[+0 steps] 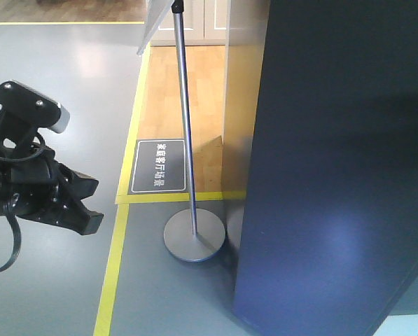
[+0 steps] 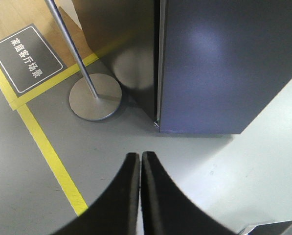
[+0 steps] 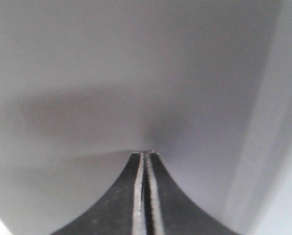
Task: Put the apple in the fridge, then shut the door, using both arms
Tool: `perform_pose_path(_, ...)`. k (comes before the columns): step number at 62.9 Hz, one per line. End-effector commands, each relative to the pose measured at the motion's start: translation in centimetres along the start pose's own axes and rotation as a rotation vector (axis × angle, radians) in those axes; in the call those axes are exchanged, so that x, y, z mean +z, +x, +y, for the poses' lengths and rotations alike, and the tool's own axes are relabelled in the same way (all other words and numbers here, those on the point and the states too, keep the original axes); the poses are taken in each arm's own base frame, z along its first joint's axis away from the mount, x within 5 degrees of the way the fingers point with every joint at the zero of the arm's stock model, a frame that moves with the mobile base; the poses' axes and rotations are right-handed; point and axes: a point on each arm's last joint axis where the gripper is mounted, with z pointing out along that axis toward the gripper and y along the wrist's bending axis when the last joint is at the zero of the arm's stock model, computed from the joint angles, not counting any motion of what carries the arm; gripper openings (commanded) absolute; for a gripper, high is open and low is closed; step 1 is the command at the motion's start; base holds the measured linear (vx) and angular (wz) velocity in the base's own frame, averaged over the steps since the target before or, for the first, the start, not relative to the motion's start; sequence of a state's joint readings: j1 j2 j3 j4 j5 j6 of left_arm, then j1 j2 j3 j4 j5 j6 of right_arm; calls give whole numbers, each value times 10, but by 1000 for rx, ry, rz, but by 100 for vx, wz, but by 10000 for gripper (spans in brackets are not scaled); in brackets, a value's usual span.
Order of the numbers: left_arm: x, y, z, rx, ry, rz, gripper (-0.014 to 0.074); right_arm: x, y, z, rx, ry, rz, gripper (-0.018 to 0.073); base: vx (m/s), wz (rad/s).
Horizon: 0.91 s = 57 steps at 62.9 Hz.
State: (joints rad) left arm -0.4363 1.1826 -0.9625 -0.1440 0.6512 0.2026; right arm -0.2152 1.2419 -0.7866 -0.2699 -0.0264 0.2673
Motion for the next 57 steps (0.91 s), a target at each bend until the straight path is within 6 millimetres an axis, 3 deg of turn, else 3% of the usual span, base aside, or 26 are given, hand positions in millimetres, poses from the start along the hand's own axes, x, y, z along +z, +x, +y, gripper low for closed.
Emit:
perform_pose_path(1, -13, -12, 1, -11, -11, -103, -6, 11, -30, 0, -13, -15, -121, -3, 0, 0)
perform_pose_path(24, -13, -12, 1, -11, -11, -103, -6, 65, -56, -3, -53, 11, -69, -3, 0, 0)
perform_pose_path(57, -13, -12, 1, -11, -11, -103, -6, 125, -93, -4, -49, 32, -88, -3, 0, 0)
